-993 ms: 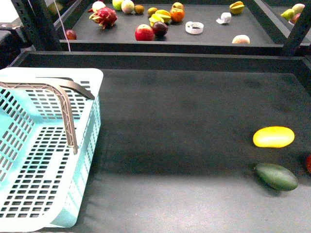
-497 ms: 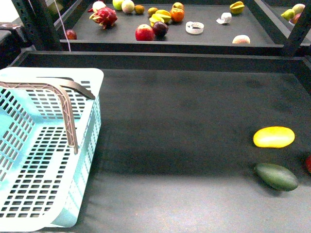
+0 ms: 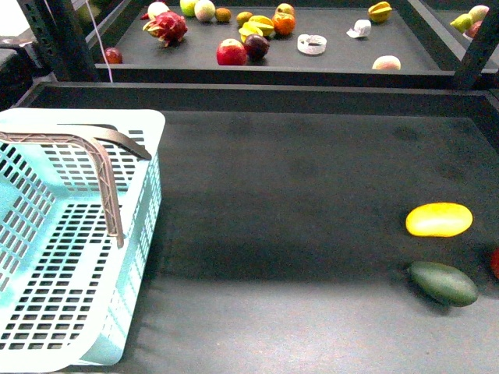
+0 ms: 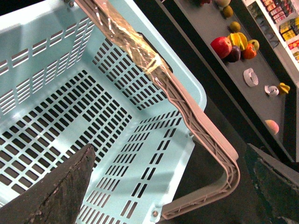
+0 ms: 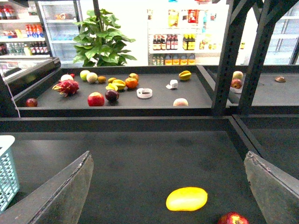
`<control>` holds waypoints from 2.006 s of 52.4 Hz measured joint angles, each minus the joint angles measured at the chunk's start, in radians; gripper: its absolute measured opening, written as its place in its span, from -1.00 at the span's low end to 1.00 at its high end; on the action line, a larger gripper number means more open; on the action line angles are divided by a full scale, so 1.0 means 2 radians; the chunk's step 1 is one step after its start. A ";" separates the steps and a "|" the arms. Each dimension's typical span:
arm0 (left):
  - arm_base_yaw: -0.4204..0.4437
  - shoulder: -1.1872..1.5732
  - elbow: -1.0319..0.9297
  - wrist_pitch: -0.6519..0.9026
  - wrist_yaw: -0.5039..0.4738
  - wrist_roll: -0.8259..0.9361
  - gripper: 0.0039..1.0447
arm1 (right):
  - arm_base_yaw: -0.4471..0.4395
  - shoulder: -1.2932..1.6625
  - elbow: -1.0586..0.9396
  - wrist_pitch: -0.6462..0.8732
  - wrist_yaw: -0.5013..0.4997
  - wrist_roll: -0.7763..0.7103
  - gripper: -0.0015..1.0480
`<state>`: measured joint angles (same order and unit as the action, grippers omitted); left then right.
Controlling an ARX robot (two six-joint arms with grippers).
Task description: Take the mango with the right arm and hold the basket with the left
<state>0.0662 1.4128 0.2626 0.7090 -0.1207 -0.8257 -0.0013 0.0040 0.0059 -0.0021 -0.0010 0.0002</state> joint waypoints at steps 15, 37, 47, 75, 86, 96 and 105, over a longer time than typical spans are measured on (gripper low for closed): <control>0.039 0.125 0.057 0.051 0.044 -0.022 0.85 | 0.000 0.000 0.000 0.000 0.000 0.000 0.84; 0.058 0.233 0.163 0.062 0.046 -0.064 0.85 | 0.000 0.000 0.000 0.000 0.000 0.000 0.84; 0.069 0.270 0.196 0.061 0.049 -0.086 0.85 | 0.000 0.000 0.000 0.000 0.000 0.000 0.84; 0.074 0.290 0.219 0.085 0.065 -0.136 -0.52 | 0.000 0.000 0.000 0.000 0.000 0.000 0.84; 0.065 0.285 0.216 0.096 0.066 -0.164 -0.87 | 0.000 0.000 0.000 0.000 0.000 0.000 0.84; 0.052 0.262 0.202 0.094 0.062 -0.150 -0.87 | 0.000 0.000 0.000 0.000 0.000 0.000 0.84; 0.026 0.215 0.193 0.091 0.067 -0.122 -0.88 | 0.000 0.000 0.000 0.000 0.000 0.000 0.84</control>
<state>0.1188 1.8420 0.6487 0.8909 0.0124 -1.0702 -0.0013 0.0040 0.0059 -0.0021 -0.0013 0.0002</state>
